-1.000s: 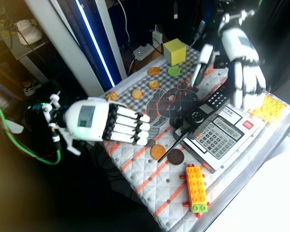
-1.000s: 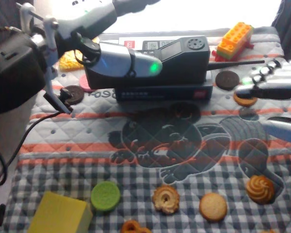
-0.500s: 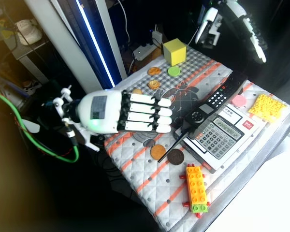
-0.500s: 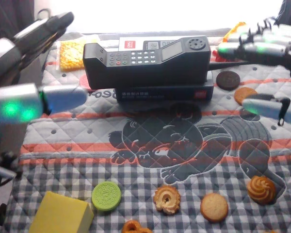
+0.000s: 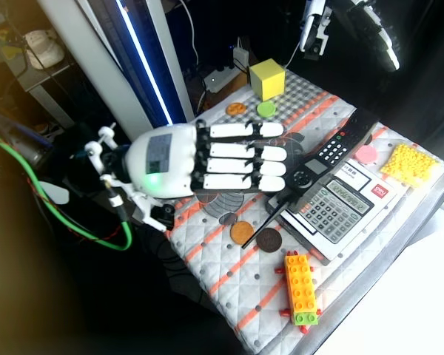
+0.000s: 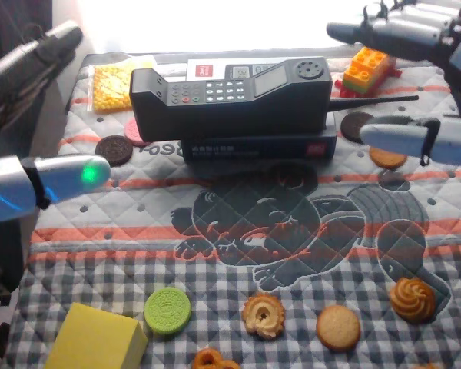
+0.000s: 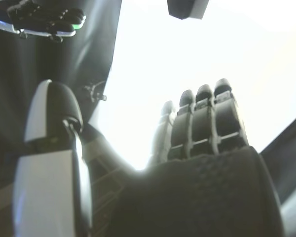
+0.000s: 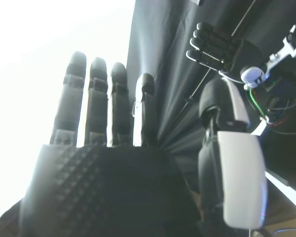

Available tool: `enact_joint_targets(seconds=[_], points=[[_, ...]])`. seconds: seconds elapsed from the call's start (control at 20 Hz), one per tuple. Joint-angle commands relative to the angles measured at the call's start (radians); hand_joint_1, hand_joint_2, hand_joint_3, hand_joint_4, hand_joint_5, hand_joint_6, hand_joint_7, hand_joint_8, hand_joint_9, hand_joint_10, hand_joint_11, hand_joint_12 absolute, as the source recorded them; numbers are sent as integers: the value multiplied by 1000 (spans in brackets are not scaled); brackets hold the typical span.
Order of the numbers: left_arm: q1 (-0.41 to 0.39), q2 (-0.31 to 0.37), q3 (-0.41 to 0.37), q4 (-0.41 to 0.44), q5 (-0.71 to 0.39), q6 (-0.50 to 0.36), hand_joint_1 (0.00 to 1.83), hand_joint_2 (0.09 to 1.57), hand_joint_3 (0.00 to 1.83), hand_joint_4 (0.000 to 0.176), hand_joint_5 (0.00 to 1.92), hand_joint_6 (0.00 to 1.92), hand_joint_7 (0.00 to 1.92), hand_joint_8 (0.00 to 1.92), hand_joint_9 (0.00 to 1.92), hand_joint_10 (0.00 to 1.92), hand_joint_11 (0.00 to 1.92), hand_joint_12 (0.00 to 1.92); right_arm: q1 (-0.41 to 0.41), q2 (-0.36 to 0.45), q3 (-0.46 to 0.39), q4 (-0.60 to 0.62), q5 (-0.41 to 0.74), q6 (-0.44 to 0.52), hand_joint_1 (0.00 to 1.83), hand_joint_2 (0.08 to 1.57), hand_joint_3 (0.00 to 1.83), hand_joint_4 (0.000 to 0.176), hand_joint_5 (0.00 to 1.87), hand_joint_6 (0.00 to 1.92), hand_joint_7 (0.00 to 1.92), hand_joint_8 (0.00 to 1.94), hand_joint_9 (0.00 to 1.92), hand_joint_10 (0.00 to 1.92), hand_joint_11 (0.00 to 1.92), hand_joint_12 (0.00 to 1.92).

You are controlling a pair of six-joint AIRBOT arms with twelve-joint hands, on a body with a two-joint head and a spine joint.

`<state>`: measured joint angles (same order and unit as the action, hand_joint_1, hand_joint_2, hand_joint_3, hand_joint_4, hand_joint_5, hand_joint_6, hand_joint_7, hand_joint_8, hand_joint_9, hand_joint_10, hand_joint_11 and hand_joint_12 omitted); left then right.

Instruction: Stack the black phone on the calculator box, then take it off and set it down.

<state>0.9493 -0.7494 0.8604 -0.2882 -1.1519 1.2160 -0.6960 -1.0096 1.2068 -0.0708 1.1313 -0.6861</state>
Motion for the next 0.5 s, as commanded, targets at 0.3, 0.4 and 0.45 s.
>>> enact_joint_targets(seconds=[0.3,0.4,0.45], points=[[45,10,-21,-20,-161,-8,837,970,3,74,67,4,91,3,33,3,0,0,163,-119,112,11,-57,2,630,1012,0,120,298,1,378,4,536,25,165,1324],[45,-8,-9,-21,-139,-24,812,988,9,59,61,0,87,0,31,2,0,0,259,-214,207,-26,-239,2,647,1014,0,109,301,1,387,4,536,20,191,1337],[44,-14,-3,-20,-137,-35,829,988,7,50,59,0,82,0,33,2,0,0,271,-229,224,-34,-270,2,636,1012,0,100,300,1,426,15,546,21,186,1330]])
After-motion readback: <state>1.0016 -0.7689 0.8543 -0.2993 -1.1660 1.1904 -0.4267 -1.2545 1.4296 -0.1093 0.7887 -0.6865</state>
